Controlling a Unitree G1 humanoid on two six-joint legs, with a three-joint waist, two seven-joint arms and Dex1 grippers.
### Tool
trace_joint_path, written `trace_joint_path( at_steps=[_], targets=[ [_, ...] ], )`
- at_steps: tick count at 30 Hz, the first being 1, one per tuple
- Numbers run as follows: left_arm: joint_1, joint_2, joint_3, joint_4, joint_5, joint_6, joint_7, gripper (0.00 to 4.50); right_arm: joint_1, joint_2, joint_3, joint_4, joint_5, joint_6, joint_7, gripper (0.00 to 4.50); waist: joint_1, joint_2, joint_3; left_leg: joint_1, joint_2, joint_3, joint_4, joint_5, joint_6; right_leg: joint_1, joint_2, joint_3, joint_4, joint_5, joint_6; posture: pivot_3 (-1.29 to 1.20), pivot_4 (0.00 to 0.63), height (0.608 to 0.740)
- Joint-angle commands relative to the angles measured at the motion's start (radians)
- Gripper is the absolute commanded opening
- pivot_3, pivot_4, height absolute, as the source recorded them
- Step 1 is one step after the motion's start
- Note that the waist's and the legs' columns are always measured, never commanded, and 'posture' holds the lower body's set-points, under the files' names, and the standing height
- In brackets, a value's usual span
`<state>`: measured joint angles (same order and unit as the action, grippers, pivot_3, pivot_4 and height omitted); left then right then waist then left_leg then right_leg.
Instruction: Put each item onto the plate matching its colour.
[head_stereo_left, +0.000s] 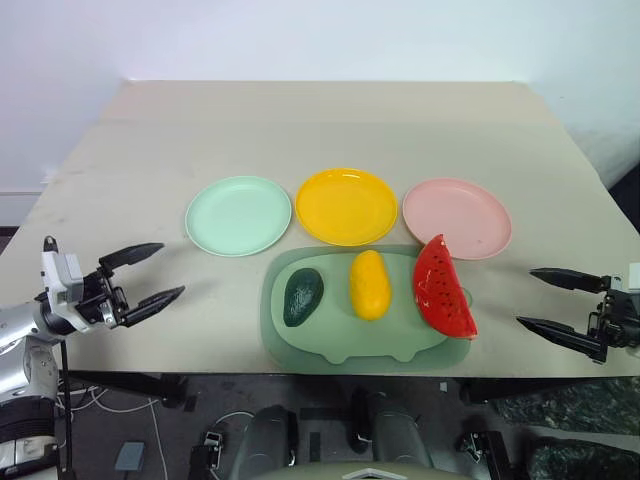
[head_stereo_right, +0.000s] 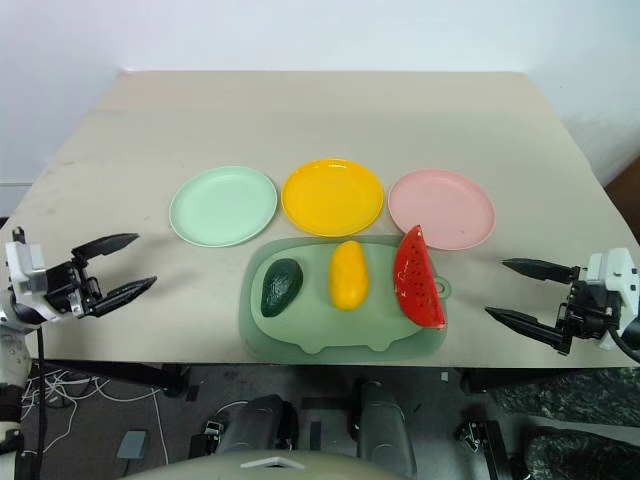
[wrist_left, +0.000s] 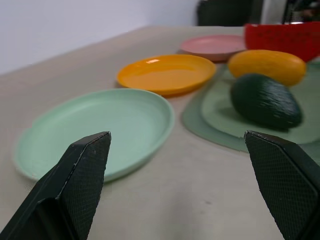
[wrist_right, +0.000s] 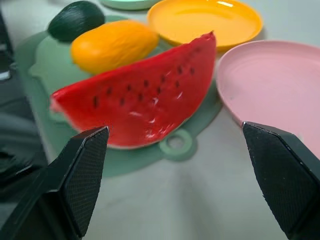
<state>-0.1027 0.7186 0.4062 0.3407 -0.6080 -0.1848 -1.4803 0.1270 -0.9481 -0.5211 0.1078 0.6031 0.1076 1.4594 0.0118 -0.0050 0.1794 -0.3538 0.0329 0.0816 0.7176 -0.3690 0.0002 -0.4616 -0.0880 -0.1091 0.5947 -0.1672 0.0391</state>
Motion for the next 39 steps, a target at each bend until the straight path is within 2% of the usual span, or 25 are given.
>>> trace_joint_path(
  at_steps=[1, 4, 10, 19, 30, 39],
  targets=[
    [0.041, 0.008, 0.019, -0.125, -0.042, 0.042, 0.016, 4.48, -0.080, -0.050, -0.011, 0.052, 0.021, 0.014, 0.042, 4.50, -0.001, 0.000, 0.000, 0.000, 0.000, 0.000, 0.000, 0.000, 0.000, 0.000, 0.000, 0.000, 0.000, 0.000, 0.000, 0.00, 0.150, 0.733],
    [0.095, -0.001, 0.034, -0.192, -0.047, 0.043, 0.029, 4.48, -0.170, -0.065, 0.026, 0.029, 0.032, 0.071, 0.025, 4.50, -0.001, 0.001, 0.000, 0.000, 0.000, 0.000, 0.000, 0.000, 0.000, -0.001, 0.000, 0.001, 0.000, 0.000, 0.000, 0.00, 0.150, 0.733],
    [0.161, -0.060, 0.014, -0.292, -0.039, 0.023, 0.081, 4.48, -0.307, -0.163, 0.169, -0.240, 0.150, 0.536, -0.157, 4.50, 0.001, 0.002, 0.001, -0.001, 0.001, 0.000, 0.000, 0.000, 0.000, -0.002, 0.000, 0.001, 0.001, 0.000, -0.001, 0.00, 0.150, 0.733],
    [0.176, -0.108, -0.025, -0.333, -0.022, 0.013, 0.119, 4.48, -0.504, -0.193, 0.330, -0.372, 0.181, 0.973, -0.442, 4.50, 0.001, 0.001, 0.001, -0.003, 0.000, 0.000, 0.000, 0.000, 0.000, -0.003, -0.001, 0.000, 0.000, -0.002, -0.003, 0.00, 0.150, 0.733],
    [0.131, -0.126, -0.061, -0.324, -0.026, 0.019, 0.123, 4.48, -0.559, -0.086, 0.436, -0.480, 0.139, 1.193, -0.709, 4.50, 0.001, 0.001, 0.001, -0.003, 0.000, 0.000, 0.000, 0.000, 0.000, -0.003, 0.000, 0.000, -0.001, -0.001, -0.001, 0.00, 0.150, 0.733],
    [0.116, -0.131, -0.075, -0.320, -0.024, 0.015, 0.132, 4.48, -0.602, -0.006, 0.528, -0.478, 0.086, 1.300, -0.839, 4.50, 0.000, 0.001, 0.001, -0.004, 0.000, 0.000, 0.000, 0.000, 0.000, -0.004, 0.000, 0.000, -0.001, -0.001, -0.001, 0.00, 0.150, 0.733]
  ],
)
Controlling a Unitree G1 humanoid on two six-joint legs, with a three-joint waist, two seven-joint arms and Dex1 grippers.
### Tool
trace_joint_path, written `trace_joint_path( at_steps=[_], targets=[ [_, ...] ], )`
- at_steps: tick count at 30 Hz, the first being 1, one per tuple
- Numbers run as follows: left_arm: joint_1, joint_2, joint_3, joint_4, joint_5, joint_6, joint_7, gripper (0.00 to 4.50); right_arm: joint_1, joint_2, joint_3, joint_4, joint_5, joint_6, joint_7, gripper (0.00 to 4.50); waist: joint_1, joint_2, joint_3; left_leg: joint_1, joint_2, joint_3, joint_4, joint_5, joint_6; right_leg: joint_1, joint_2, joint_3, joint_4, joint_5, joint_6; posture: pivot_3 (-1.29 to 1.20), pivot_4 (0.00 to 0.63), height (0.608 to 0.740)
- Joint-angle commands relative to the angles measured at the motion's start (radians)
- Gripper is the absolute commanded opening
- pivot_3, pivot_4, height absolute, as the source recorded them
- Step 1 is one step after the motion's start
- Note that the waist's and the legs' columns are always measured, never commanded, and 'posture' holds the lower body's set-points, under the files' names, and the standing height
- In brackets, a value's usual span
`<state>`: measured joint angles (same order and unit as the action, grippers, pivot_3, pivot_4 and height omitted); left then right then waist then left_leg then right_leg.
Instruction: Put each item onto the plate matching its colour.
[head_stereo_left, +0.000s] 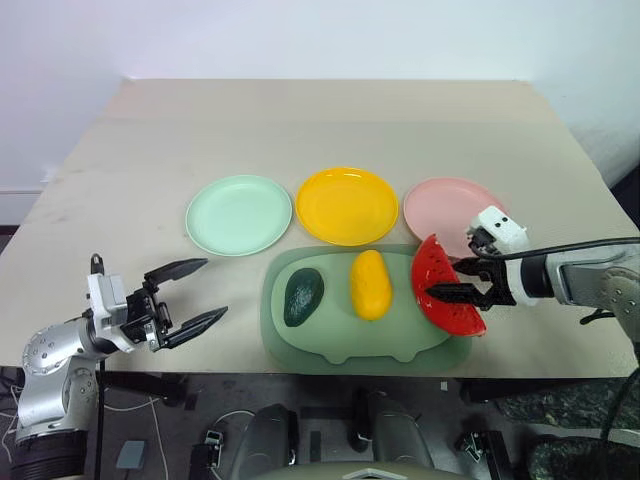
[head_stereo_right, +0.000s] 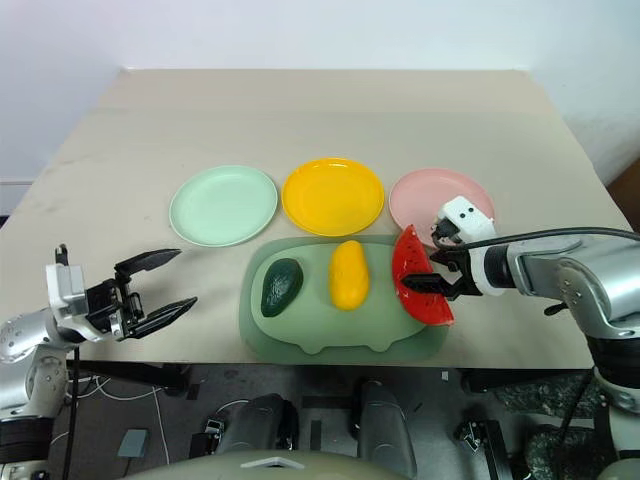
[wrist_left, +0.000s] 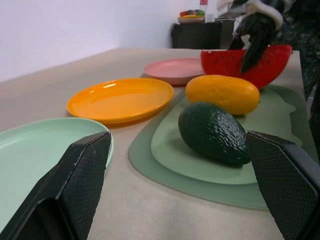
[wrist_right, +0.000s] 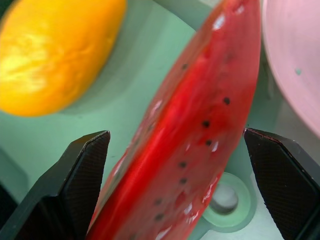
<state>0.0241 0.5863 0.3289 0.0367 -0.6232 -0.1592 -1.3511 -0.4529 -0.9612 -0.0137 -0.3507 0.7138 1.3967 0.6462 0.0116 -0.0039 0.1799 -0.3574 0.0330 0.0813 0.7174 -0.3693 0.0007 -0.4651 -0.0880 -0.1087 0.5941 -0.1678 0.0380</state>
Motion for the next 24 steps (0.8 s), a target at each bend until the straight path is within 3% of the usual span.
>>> trace_joint_path(
  at_steps=[1, 9, 16, 24],
  targets=[
    [-0.013, -0.001, 0.000, -0.016, -0.008, -0.011, 0.005, 4.48, -0.026, 0.007, 0.041, -0.016, -0.037, 0.015, -0.035, 4.50, 0.000, 0.000, 0.000, 0.000, 0.000, 0.000, 0.000, 0.000, 0.000, 0.000, 0.000, 0.000, 0.000, 0.000, 0.000, 0.00, 0.150, 0.733],
    [-0.028, -0.012, -0.010, -0.010, -0.001, -0.013, 0.016, 4.48, -0.036, 0.016, 0.140, -0.012, -0.091, 0.019, -0.055, 4.50, -0.003, -0.008, -0.005, 0.001, 0.001, 0.000, 0.000, 0.000, 0.000, 0.001, 0.001, 0.000, 0.000, 0.000, -0.001, 0.00, 0.150, 0.733],
    [-0.042, -0.017, -0.023, 0.001, 0.001, -0.017, 0.024, 4.50, -0.025, -0.034, 0.151, -0.023, -0.104, -0.033, 0.000, 3.00, -0.002, -0.011, -0.007, 0.002, 0.001, -0.001, 0.000, 0.000, 0.000, 0.002, 0.000, 0.000, 0.000, -0.001, -0.002, 0.00, 0.150, 0.733],
    [-0.057, -0.014, -0.033, 0.007, 0.000, -0.012, 0.028, 4.50, -0.202, -0.016, -0.001, 0.169, -0.044, -0.077, 0.114, 2.90, -0.003, -0.009, -0.006, -0.001, 0.000, 0.000, 0.000, 0.000, 0.000, -0.001, 0.000, 0.000, 0.000, -0.001, -0.002, 0.00, 0.150, 0.733]
  ],
)
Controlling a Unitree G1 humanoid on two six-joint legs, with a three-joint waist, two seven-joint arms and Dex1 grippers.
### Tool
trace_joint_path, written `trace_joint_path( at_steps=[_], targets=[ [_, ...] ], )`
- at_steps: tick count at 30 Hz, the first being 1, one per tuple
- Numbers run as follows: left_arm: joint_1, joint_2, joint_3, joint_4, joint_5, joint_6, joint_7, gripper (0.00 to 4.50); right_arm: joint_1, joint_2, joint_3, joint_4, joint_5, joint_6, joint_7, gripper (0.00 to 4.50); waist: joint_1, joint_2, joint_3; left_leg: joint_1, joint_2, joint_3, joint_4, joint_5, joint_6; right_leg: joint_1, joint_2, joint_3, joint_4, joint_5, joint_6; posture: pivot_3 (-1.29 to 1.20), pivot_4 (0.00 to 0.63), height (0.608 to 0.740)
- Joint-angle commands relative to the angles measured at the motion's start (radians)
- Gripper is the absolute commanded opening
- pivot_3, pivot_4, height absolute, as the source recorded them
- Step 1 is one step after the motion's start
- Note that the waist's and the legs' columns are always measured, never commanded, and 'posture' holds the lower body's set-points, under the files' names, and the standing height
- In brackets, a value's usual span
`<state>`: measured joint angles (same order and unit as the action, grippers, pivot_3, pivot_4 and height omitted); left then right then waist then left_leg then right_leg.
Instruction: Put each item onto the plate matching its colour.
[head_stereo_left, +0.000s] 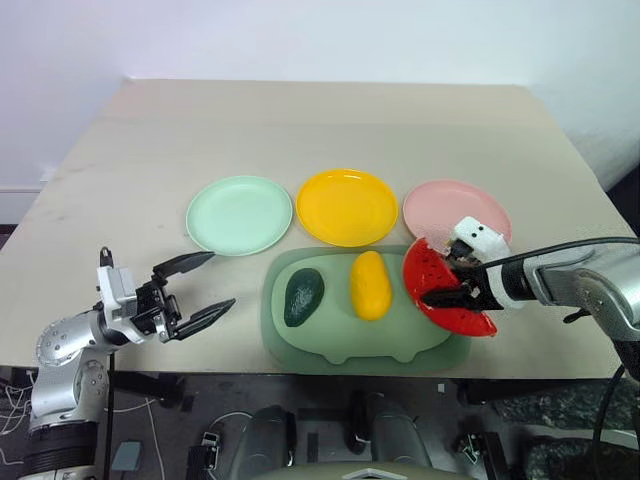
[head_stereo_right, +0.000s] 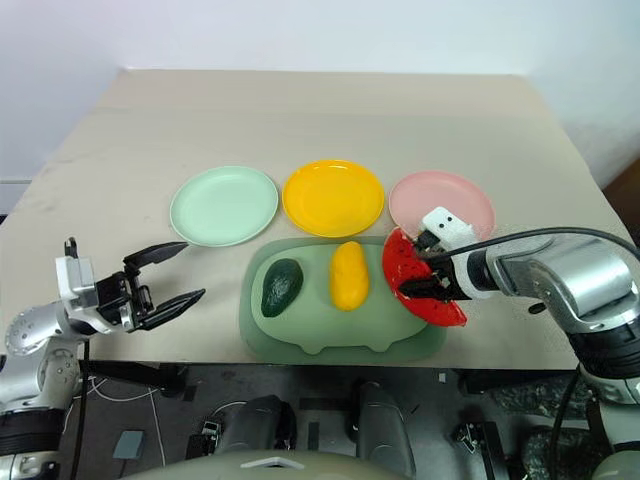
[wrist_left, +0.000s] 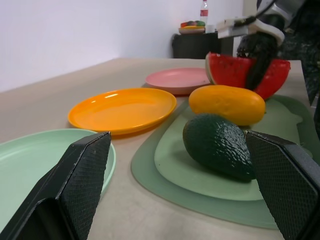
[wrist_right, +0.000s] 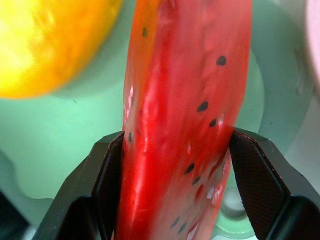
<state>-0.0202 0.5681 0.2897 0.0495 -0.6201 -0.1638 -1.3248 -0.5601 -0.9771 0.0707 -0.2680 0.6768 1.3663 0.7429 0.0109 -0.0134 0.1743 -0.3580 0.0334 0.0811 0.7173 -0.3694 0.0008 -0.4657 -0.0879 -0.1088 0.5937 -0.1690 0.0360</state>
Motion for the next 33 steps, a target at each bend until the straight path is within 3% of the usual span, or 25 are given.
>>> trace_joint_path(
  at_steps=[1, 9, 16, 18, 21, 27, 33],
  targets=[
    [-0.014, 0.005, 0.005, -0.003, -0.002, -0.009, 0.001, 4.50, -0.128, 0.001, -0.082, 0.138, -0.031, -0.070, 0.013, 2.90, -0.003, 0.000, 0.000, 0.000, 0.000, 0.000, 0.000, 0.000, 0.000, 0.000, 0.000, 0.000, 0.000, 0.000, 0.000, 0.00, 0.150, 0.733],
    [-0.020, 0.003, 0.002, 0.002, 0.002, -0.012, 0.004, 4.50, -0.309, 0.065, 0.053, 0.573, -0.316, -0.358, -0.028, 2.90, -0.002, 0.000, 0.000, -0.001, -0.001, 0.002, -0.001, 0.000, 0.000, -0.001, 0.001, 0.000, 0.000, 0.001, 0.002, 0.00, 0.150, 0.733],
    [-0.018, 0.004, 0.005, 0.001, 0.003, -0.016, 0.007, 4.50, -0.357, 0.160, 0.083, 0.780, -0.420, -0.476, 0.002, 2.90, -0.008, 0.003, 0.002, -0.001, -0.001, 0.003, -0.001, 0.000, 0.000, -0.001, 0.001, 0.000, 0.000, 0.002, 0.002, 0.00, 0.150, 0.733],
    [-0.012, 0.003, 0.006, -0.002, 0.004, -0.018, 0.010, 4.50, -0.359, 0.166, 0.088, 0.804, -0.443, -0.502, 0.015, 3.58, -0.009, 0.003, 0.002, -0.001, -0.001, 0.003, -0.001, 0.000, 0.000, -0.001, 0.001, 0.000, 0.001, 0.002, 0.002, 0.00, 0.150, 0.733],
    [0.003, 0.001, 0.009, -0.010, 0.002, -0.017, 0.016, 4.50, -0.346, 0.124, 0.077, 0.755, -0.441, -0.517, 0.094, 4.40, -0.009, 0.005, 0.003, -0.001, -0.001, 0.003, -0.001, 0.000, 0.000, -0.001, 0.000, 0.000, 0.001, 0.002, 0.002, 0.00, 0.150, 0.733],
    [0.022, 0.004, 0.011, -0.025, 0.000, -0.021, 0.024, 4.50, -0.290, -0.017, 0.013, 0.577, -0.394, -0.448, 0.223, 4.46, -0.001, 0.009, 0.005, -0.002, -0.001, 0.001, -0.001, 0.000, 0.000, -0.002, 0.000, 0.000, 0.001, 0.002, 0.002, 0.00, 0.150, 0.733],
    [0.024, 0.012, 0.016, -0.021, -0.001, -0.019, 0.022, 4.50, -0.147, -0.164, -0.094, 0.247, -0.241, -0.285, 0.348, 4.46, -0.002, 0.010, 0.006, -0.001, 0.000, 0.001, -0.001, 0.000, 0.000, -0.002, 0.000, 0.000, 0.000, 0.001, 0.002, 0.00, 0.150, 0.733]
  ],
)
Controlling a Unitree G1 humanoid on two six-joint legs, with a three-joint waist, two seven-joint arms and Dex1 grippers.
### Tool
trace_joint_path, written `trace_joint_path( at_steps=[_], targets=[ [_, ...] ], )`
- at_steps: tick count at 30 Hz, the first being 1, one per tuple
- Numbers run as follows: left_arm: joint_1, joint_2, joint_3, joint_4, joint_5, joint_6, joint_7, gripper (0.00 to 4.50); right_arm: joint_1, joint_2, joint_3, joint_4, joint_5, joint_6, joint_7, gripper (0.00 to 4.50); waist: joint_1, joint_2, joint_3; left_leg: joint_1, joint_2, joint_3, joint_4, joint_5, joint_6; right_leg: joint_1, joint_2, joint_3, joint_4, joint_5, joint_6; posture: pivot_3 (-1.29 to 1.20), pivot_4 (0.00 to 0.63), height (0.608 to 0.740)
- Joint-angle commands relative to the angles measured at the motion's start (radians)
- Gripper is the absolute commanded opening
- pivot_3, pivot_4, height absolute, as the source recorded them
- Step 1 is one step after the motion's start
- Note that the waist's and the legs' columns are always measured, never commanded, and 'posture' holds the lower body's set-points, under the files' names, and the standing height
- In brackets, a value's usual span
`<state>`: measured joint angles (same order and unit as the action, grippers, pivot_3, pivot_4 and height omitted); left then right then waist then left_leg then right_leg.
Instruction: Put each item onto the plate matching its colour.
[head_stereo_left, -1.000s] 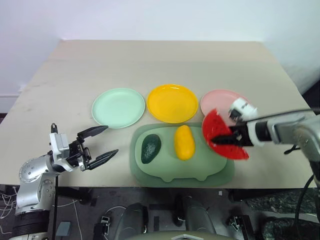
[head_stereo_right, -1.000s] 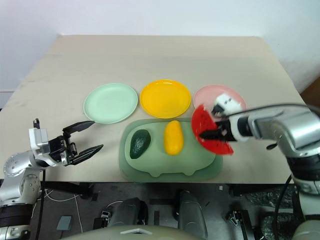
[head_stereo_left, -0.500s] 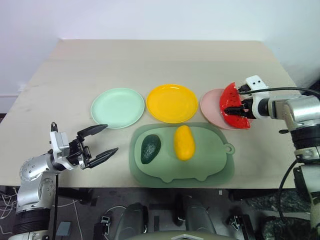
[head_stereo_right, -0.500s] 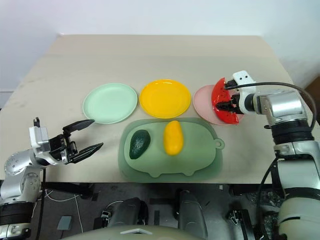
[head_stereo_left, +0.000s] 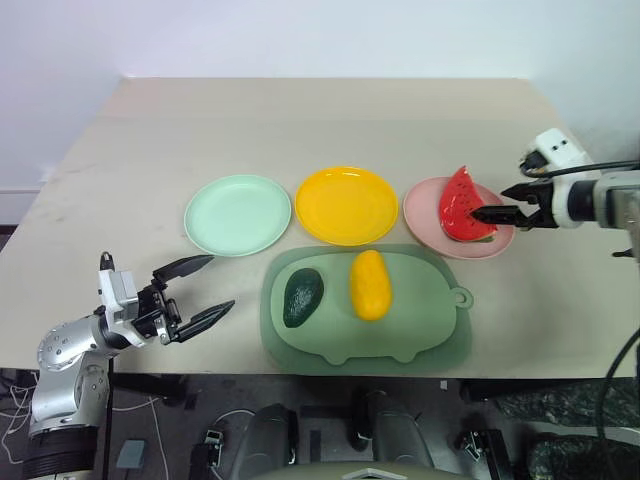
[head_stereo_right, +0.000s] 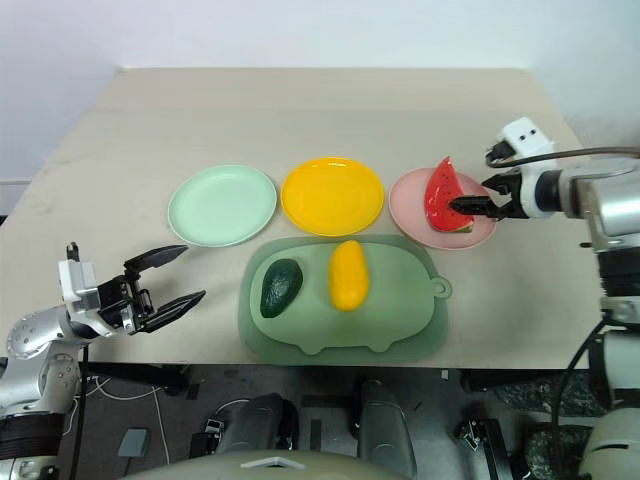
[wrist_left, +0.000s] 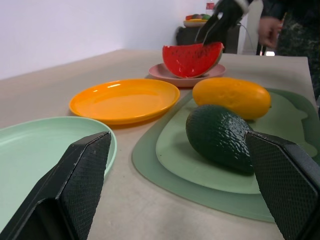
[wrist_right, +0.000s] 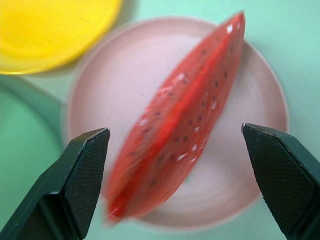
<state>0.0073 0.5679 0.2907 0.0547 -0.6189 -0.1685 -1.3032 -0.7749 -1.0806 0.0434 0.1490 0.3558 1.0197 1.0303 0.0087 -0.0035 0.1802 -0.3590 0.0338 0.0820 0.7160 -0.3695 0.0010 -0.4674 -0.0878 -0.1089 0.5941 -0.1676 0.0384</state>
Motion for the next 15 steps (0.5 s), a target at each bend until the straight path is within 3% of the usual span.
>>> trace_joint_path(
  at_steps=[1, 4, 9, 15],
  targets=[
    [-0.007, 0.014, 0.015, -0.023, -0.003, -0.014, -0.002, 4.50, 0.097, -0.074, -0.085, -0.221, 0.106, 0.083, 0.071, 4.46, 0.001, 0.000, 0.000, 0.000, 0.000, 0.000, 0.000, 0.000, 0.000, 0.000, 0.000, 0.000, 0.000, 0.000, 0.000, 0.00, 0.150, 0.733],
    [-0.018, 0.023, 0.015, -0.007, -0.003, -0.011, -0.013, 4.50, 0.123, -0.032, -0.148, -0.377, 0.212, 0.257, 0.020, 4.46, -0.004, 0.000, 0.000, 0.000, 0.000, 0.001, 0.000, 0.000, 0.000, 0.000, 0.000, 0.000, 0.000, 0.000, 0.000, 0.00, 0.150, 0.733],
    [-0.032, 0.027, 0.010, 0.010, -0.001, -0.013, -0.028, 4.50, 0.090, 0.202, -0.223, -0.571, 0.345, 0.564, -0.140, 4.46, -0.005, 0.000, 0.000, 0.000, 0.001, 0.000, 0.000, 0.000, 0.000, 0.000, 0.000, 0.001, 0.000, 0.000, 0.000, 0.00, 0.150, 0.733],
    [-0.029, 0.020, 0.001, -0.004, 0.003, -0.009, -0.020, 4.50, 0.082, 0.502, -0.236, -0.522, 0.398, 0.595, -0.539, 4.46, 0.002, 0.000, 0.000, -0.002, -0.001, 0.000, 0.000, 0.000, 0.000, -0.001, -0.001, 0.000, 0.000, 0.000, 0.000, 0.00, 0.150, 0.733]
  ],
)
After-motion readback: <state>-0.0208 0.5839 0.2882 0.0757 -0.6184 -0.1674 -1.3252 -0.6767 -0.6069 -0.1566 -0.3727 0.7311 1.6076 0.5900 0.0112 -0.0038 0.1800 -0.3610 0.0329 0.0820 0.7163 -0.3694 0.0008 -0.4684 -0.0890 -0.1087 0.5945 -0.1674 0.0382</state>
